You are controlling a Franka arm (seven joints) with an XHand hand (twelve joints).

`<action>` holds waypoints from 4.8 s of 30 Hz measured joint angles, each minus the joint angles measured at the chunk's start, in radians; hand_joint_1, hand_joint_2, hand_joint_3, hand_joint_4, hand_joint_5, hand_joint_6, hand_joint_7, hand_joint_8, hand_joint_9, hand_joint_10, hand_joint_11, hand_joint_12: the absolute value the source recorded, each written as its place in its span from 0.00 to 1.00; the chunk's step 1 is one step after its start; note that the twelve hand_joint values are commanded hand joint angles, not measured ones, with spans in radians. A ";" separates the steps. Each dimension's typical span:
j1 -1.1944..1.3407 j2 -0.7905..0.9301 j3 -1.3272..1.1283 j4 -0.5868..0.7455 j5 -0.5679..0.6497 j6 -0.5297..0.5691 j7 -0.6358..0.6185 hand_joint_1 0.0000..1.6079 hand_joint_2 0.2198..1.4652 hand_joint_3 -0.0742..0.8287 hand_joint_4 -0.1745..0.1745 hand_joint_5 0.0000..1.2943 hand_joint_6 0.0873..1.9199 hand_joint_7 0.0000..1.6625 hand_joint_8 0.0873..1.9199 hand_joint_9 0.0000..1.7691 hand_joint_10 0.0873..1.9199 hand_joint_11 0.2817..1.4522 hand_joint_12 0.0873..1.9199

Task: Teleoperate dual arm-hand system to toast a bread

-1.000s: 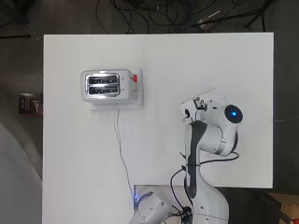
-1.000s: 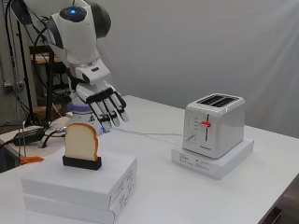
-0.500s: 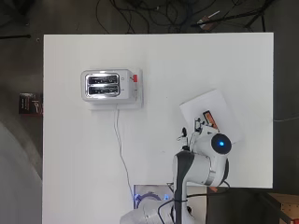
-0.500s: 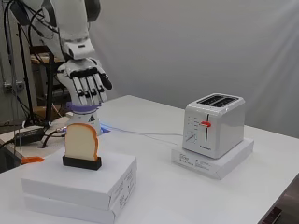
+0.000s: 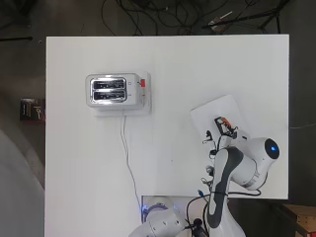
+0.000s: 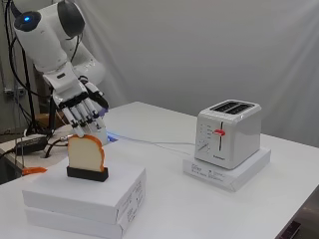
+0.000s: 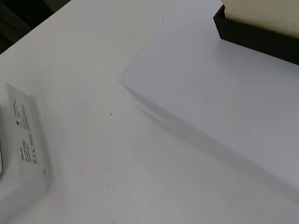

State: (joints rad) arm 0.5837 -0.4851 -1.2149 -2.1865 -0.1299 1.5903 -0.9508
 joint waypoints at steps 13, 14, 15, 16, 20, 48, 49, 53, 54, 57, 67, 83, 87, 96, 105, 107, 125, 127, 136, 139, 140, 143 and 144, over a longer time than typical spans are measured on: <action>-0.116 -0.050 0.376 0.029 -0.167 -0.084 0.224 0.29 0.78 0.07 0.42 0.54 0.00 0.47 0.00 0.50 0.00 0.26 0.00; -0.135 -0.057 0.397 0.016 -0.187 -0.093 0.237 0.32 0.77 0.08 0.45 0.58 0.00 0.49 0.00 0.53 0.00 0.28 0.00; -0.149 -0.062 0.410 0.002 -0.202 -0.096 0.242 0.34 0.76 0.08 0.47 0.60 0.00 0.52 0.00 0.56 0.00 0.30 0.00; -0.160 -0.066 0.417 -0.012 -0.216 -0.095 0.245 0.36 0.76 0.08 0.47 0.60 0.00 0.53 0.00 0.58 0.00 0.32 0.00; -0.209 -0.093 0.453 -0.080 -0.284 -0.093 0.264 0.36 0.74 0.08 0.48 0.59 0.00 0.54 0.00 0.60 0.00 0.34 0.00; -0.380 0.005 0.257 -0.093 -0.211 0.108 0.045 0.28 0.66 0.08 0.54 0.27 0.00 0.19 0.00 0.22 0.00 0.08 0.00; -0.380 0.019 0.261 -0.092 -0.218 0.113 0.043 0.28 0.67 0.09 0.51 0.28 0.00 0.20 0.00 0.24 0.00 0.08 0.00; -0.381 0.040 0.359 -0.081 -0.232 0.144 0.004 0.28 0.71 0.09 0.45 0.34 0.00 0.23 0.00 0.26 0.00 0.10 0.00; -0.379 0.039 0.389 -0.070 -0.223 0.142 -0.013 0.28 0.71 0.09 0.45 0.35 0.00 0.24 0.00 0.27 0.00 0.11 0.00; -0.385 0.070 0.447 -0.024 -0.174 0.097 -0.057 0.26 0.66 0.08 0.51 0.38 0.00 0.31 0.00 0.34 0.00 0.14 0.00; -0.445 0.467 0.456 0.154 0.051 -0.067 -0.130 0.25 0.62 0.08 0.64 0.40 0.00 0.37 0.00 0.43 0.00 0.19 0.00; -0.576 0.676 0.465 0.224 0.274 -0.057 -0.102 0.51 0.76 0.08 0.50 0.48 0.22 0.53 0.12 0.69 0.00 0.33 0.40; -0.595 0.694 0.473 0.187 0.291 -0.019 -0.119 0.72 0.80 0.08 0.19 0.48 0.72 0.57 0.50 0.80 0.00 0.31 0.47; -0.661 0.311 0.617 0.012 0.291 0.153 -0.043 0.73 0.80 0.08 0.21 0.55 0.78 0.54 0.49 0.73 0.00 0.36 0.16; -0.628 0.152 0.873 0.126 0.256 0.081 -0.279 0.76 0.78 0.08 0.10 0.53 0.70 0.62 0.47 0.79 0.00 0.32 0.32; -0.614 0.207 0.966 0.160 0.255 0.044 -0.297 0.76 0.78 0.08 0.08 0.52 0.72 0.63 0.46 0.78 0.00 0.33 0.27; -0.426 1.017 1.393 1.029 0.256 -0.185 -0.105 0.77 0.74 0.08 0.00 0.56 0.64 0.69 0.39 0.80 0.00 0.41 0.10; -0.427 1.000 1.391 0.991 0.264 -0.175 -0.104 0.77 0.75 0.08 0.00 0.55 0.64 0.68 0.40 0.80 0.00 0.41 0.10; -0.440 0.823 1.357 0.790 0.263 -0.130 -0.093 0.77 0.75 0.08 0.00 0.56 0.65 0.69 0.38 0.79 0.00 0.42 0.10; -0.440 0.825 1.350 0.797 0.251 -0.135 -0.078 0.77 0.75 0.08 0.00 0.55 0.66 0.68 0.40 0.79 0.00 0.42 0.10; -0.441 0.830 1.346 0.794 0.249 -0.141 -0.069 0.77 0.75 0.08 0.00 0.54 0.66 0.68 0.40 0.79 0.00 0.42 0.10; -0.446 0.820 1.329 0.764 0.248 -0.141 -0.057 0.77 0.75 0.08 0.00 0.55 0.66 0.67 0.41 0.80 0.00 0.42 0.11; -0.448 0.807 1.323 0.746 0.248 -0.133 -0.055 0.77 0.75 0.08 0.00 0.55 0.66 0.67 0.41 0.80 0.00 0.43 0.11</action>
State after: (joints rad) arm 0.1360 0.3219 0.1081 -1.4408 0.1186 1.4574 -1.0056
